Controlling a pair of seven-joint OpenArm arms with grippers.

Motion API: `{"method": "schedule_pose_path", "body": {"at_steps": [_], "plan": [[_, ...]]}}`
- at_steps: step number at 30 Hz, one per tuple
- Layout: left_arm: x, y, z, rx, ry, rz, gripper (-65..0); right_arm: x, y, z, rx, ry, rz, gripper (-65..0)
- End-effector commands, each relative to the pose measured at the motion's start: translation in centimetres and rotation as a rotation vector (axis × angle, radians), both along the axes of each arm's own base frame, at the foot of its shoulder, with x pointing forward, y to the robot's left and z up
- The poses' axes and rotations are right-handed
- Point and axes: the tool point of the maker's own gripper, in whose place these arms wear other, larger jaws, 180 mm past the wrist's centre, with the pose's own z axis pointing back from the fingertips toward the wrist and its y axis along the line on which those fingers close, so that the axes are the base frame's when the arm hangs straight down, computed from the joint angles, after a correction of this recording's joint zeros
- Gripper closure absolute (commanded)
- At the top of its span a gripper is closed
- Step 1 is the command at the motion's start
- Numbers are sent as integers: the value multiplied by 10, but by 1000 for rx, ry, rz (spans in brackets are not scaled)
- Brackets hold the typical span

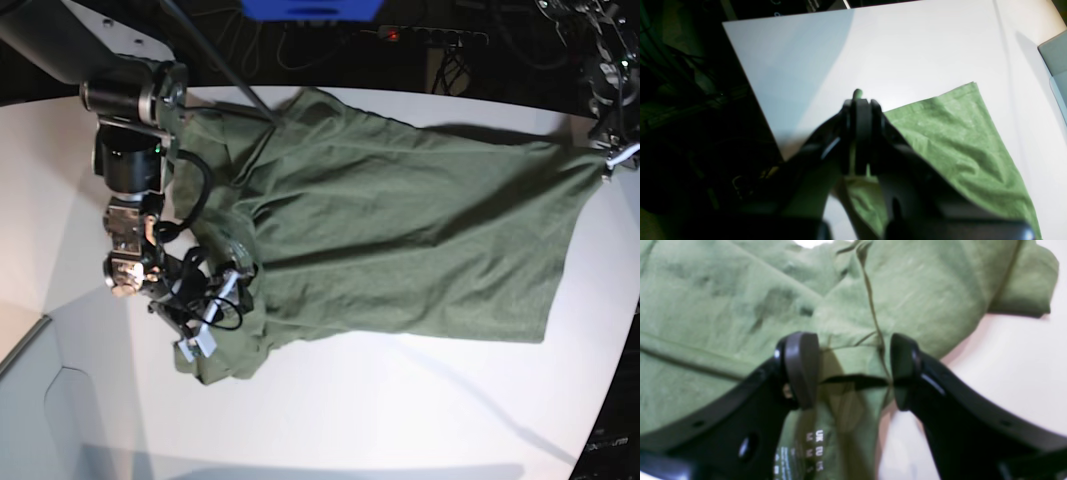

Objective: Layout the t-shirt on the table in an organized manner, then fold the t-shirt properly
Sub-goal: 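Lower the right gripper and grasp the shirt near the collar, then pull the collar end away from the left gripper to straighten the shirt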

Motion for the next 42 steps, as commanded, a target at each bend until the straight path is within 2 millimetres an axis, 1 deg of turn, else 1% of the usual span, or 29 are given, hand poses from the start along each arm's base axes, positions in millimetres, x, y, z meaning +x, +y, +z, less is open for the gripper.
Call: {"method": "schedule_pose_path", "body": {"at_steps": [1,3,5,7,9,10,11,14,16,19,22,24,27,29,31,33,37,39,40,42], "plan": [[3,5,13,42,-26,-1,0,14,3,14,23,-44,-1,-273],[3,5,13,42,-26,-1,0,12,4,11,26,-34,0,-191],[2,6,13,42,-24,1,0,12,4,11,29,-35,-2,-88],[2,6,12,42,-23,1,0,12,4,12,31,-35,-4,0],[1,6,12,42,-22,2,0,15,3,15,30,-45,-4,0],[1,6,13,42,-26,2,0,16,-1,16,24,-48,-8,0],[2,5,14,43,-28,-1,0,18,-12,19,8,-59,-19,0],[2,5,15,43,-31,-1,0,28,-27,39,-28,-120,-32,0],[2,5,15,41,-31,-1,0,33,-51,51,-48,-156,-77,0],[-2,-1,10,18,-32,12,0,35,-91,60,-61,-175,-161,0],[-4,-7,8,6,-33,15,0,41,-122,72,-80,-199,-211,0],[-10,-12,4,-7,-25,20,0,39,-135,72,-87,-193,-234,0],[-11,-20,8,-16,-44,26,0,35,-153,70,-96,-180,-260,0],[-9,-25,13,-17,-61,29,0,33,-159,66,-92,-171,-270,0],[-10,-29,16,-22,-72,34,0,36,-177,63,-121,-168,-351,0],[-10,-33,17,-30,-79,38,0,34,-185,58,-128,-155,-386,-47],[-10,-35,17,-41,-84,38,0,32,-193,58,-135,-155,-411,-211],[-10,-35,16,-42,-83,38,0,31,-209,69,-158,-186,-435,-298],[-13,-35,14,-42,-73,39,0,24,-219,71,-165,-195,-462,-349],[-15,-35,14,-41,-68,40,0,14,-237,86,-183,-244,-513,-425]]}}
